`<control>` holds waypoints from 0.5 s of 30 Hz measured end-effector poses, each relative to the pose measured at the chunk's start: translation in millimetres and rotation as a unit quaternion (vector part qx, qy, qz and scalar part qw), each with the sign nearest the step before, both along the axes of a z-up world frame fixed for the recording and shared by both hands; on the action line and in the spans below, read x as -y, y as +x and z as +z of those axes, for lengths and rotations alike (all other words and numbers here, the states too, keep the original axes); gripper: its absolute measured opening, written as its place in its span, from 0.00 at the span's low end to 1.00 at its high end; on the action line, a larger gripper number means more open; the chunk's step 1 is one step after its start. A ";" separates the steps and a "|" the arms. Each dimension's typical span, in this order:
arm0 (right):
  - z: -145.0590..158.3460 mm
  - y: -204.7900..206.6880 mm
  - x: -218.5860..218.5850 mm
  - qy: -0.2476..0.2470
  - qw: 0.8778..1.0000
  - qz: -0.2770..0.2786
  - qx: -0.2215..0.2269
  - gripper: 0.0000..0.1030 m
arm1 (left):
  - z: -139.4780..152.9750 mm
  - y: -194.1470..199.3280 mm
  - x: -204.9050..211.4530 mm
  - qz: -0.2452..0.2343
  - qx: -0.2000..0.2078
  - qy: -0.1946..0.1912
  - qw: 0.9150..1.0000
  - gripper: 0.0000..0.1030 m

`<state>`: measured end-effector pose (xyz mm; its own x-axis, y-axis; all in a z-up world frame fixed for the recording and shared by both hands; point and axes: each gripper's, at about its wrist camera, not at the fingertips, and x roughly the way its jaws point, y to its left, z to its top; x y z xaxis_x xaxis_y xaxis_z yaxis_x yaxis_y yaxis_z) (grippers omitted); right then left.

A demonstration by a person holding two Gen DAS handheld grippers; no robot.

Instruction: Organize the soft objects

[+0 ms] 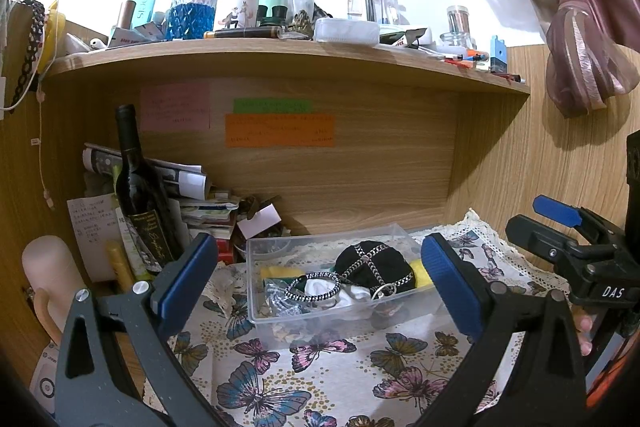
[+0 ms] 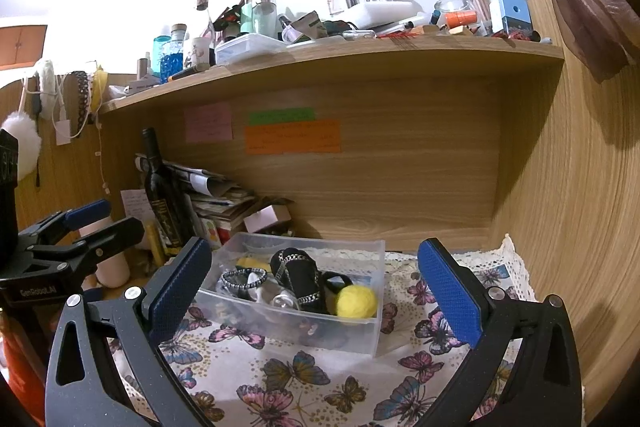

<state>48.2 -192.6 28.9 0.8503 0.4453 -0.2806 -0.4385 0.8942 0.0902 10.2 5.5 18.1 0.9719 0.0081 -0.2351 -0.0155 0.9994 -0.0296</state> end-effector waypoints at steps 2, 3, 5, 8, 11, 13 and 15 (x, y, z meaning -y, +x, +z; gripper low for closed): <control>-0.1 0.3 -0.2 0.000 1.000 0.000 0.000 1.00 | 0.1 0.2 -0.9 -0.001 0.000 0.001 1.000 1.00; -0.1 -0.1 0.1 0.000 1.000 0.000 0.000 1.00 | -0.2 0.3 -0.5 -0.001 0.000 0.001 1.000 1.00; -0.1 -0.2 -0.1 0.000 1.000 0.000 0.000 1.00 | -0.4 0.4 0.2 0.000 0.000 0.000 1.000 1.00; 0.0 -0.2 -0.5 0.000 1.000 -0.001 0.000 1.00 | -0.6 0.1 1.9 0.000 0.000 0.001 1.000 1.00; -0.2 -0.3 -0.5 0.000 1.000 0.000 -0.001 1.00 | -0.6 -0.1 1.8 0.000 0.000 0.001 1.000 1.00; -0.2 -0.9 -0.9 0.000 1.000 -0.001 -0.001 1.00 | -0.7 -0.1 1.8 0.000 0.000 -0.001 1.000 1.00; -0.8 -0.1 -2.0 -0.001 1.000 0.000 -0.002 1.00 | -1.2 0.4 2.2 -0.001 -0.002 -0.002 1.000 1.00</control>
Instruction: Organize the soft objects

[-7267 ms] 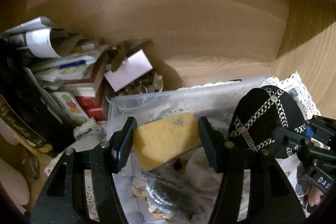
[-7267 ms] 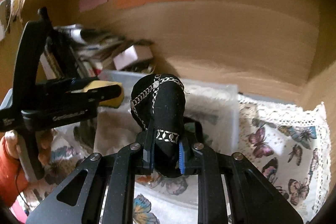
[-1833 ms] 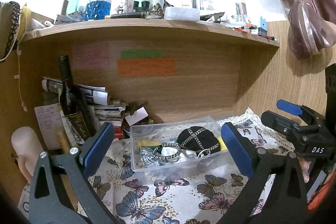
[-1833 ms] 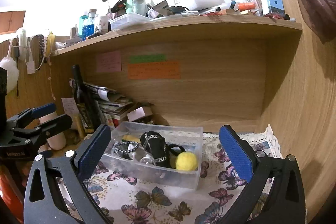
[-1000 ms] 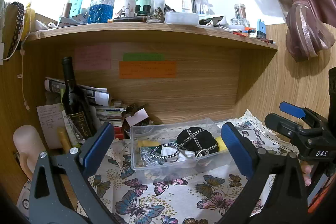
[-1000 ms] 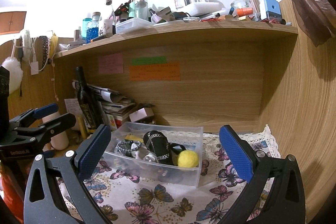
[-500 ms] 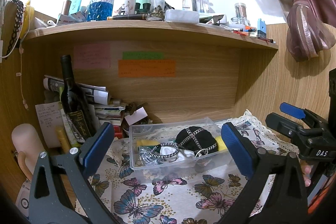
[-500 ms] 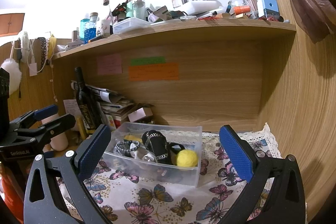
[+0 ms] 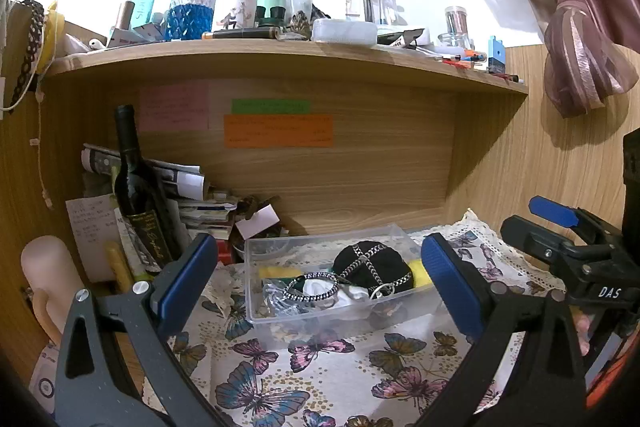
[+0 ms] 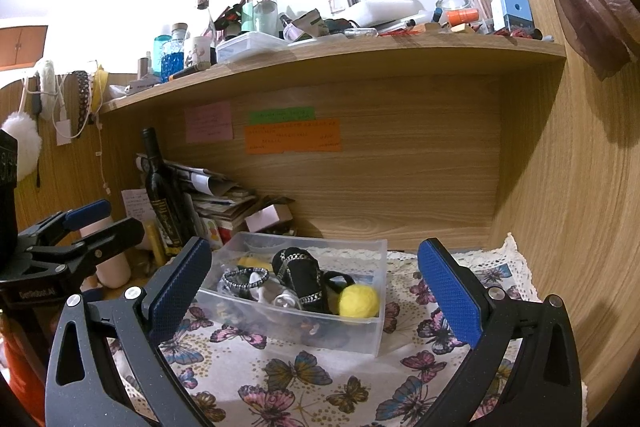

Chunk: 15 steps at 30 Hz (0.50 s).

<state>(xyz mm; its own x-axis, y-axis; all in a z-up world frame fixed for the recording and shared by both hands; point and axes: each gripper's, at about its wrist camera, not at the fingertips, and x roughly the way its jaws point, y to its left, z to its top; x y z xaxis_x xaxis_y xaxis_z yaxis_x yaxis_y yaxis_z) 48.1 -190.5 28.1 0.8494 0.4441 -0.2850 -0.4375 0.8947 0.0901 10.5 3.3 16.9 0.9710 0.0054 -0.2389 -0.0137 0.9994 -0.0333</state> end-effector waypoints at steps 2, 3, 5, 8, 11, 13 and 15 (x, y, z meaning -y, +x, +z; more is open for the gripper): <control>-0.4 0.1 -0.9 0.000 1.000 0.000 -0.001 1.00 | -0.5 0.1 0.3 0.001 -0.001 -0.001 1.000 1.00; -0.5 -0.2 -1.5 -0.001 1.000 0.000 -0.002 1.00 | -0.7 0.4 0.3 0.001 -0.002 -0.001 1.000 1.00; -0.7 -0.6 -2.2 -0.001 1.000 0.000 -0.001 1.00 | -0.8 1.3 0.0 0.000 -0.003 -0.003 1.000 1.00; -0.8 -0.2 -2.0 0.000 1.000 0.000 -0.003 1.00 | -0.7 1.6 0.2 0.000 -0.004 -0.002 1.000 1.00; -1.3 -0.3 -3.0 0.000 1.000 -0.001 -0.004 1.00 | -0.6 1.5 0.9 0.001 -0.004 -0.003 1.000 1.00; -2.0 -0.1 -3.2 0.000 1.000 -0.001 -0.005 1.00 | -0.6 1.5 0.9 0.000 -0.004 -0.003 1.000 1.00; -2.4 0.4 -3.5 0.000 1.000 -0.001 -0.005 1.00 | -0.7 1.9 0.5 0.001 -0.004 -0.002 1.000 1.00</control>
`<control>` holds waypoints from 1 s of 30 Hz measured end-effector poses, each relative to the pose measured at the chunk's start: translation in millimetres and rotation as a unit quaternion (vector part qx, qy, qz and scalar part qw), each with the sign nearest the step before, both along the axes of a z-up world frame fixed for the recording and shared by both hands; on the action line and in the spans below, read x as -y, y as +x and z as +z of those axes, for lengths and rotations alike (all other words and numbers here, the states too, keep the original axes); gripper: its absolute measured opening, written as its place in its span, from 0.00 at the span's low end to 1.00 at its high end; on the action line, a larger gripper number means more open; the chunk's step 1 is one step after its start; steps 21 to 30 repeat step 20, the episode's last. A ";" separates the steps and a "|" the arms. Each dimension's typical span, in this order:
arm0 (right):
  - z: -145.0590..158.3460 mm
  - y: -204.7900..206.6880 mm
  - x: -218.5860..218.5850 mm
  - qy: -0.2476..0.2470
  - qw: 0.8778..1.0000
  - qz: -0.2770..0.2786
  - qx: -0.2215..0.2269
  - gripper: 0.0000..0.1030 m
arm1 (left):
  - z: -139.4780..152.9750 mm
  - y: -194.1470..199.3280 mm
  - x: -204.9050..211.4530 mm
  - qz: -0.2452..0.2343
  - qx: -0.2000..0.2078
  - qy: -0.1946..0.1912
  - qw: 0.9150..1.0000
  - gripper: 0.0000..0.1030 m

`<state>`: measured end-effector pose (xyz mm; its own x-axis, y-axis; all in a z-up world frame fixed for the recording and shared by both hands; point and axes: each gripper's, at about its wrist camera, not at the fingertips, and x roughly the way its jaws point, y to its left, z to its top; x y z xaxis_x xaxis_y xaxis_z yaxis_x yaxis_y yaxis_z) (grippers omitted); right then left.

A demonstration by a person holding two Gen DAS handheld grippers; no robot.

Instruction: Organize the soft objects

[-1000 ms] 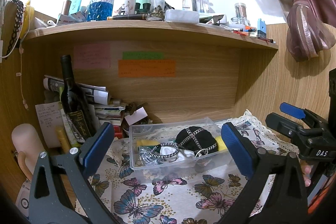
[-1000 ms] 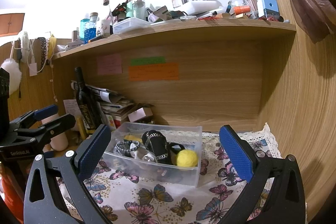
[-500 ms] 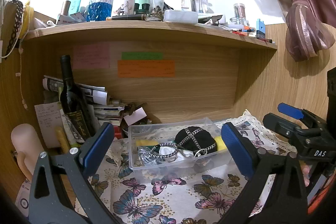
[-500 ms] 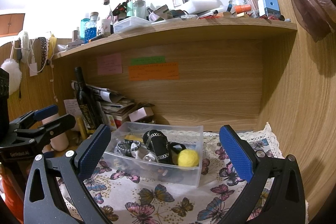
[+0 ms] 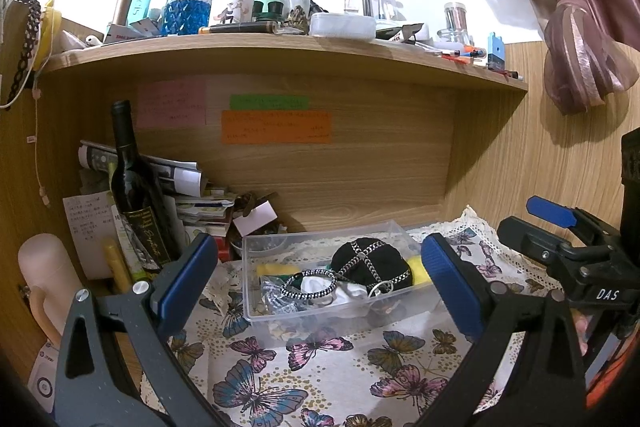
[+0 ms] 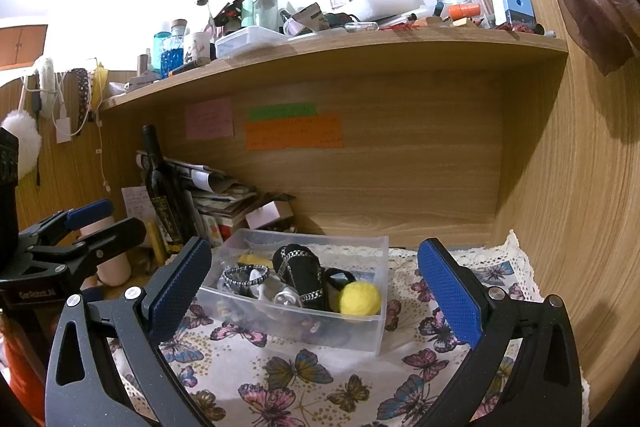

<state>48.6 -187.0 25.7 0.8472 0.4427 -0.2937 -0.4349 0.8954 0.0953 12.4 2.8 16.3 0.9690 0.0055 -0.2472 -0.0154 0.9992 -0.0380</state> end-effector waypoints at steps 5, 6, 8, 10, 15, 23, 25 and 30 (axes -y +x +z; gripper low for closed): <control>-0.3 0.5 -0.1 -0.001 1.000 0.000 -0.001 1.00 | -1.2 1.5 0.1 -0.008 -0.003 0.001 1.000 1.00; -0.8 0.8 -0.9 -0.001 1.000 -0.001 -0.002 1.00 | -1.6 2.3 0.1 -0.011 -0.005 0.003 1.000 1.00; -1.5 1.2 -1.5 -0.001 1.000 -0.001 -0.004 1.00 | -2.5 2.8 0.5 -0.014 -0.007 0.003 1.000 1.00; -1.8 1.0 -1.6 0.000 1.000 -0.001 -0.005 1.00 | -3.1 3.4 0.6 -0.017 -0.008 0.003 1.000 1.00; -2.3 1.7 -2.8 0.000 1.000 -0.002 -0.007 1.00 | -3.2 3.6 0.1 -0.019 -0.008 0.005 1.000 1.00; -3.8 3.5 -3.9 -0.001 1.000 -0.001 -0.010 1.00 | -3.3 4.5 -0.6 -0.019 -0.010 0.004 1.000 1.00; -3.8 3.5 -3.9 -0.001 1.000 -0.001 -0.010 1.00 | -3.3 4.5 -0.6 -0.019 -0.010 0.004 1.000 1.00; -3.8 3.5 -3.9 -0.001 1.000 -0.001 -0.010 1.00 | -3.3 4.5 -0.6 -0.019 -0.010 0.004 1.000 1.00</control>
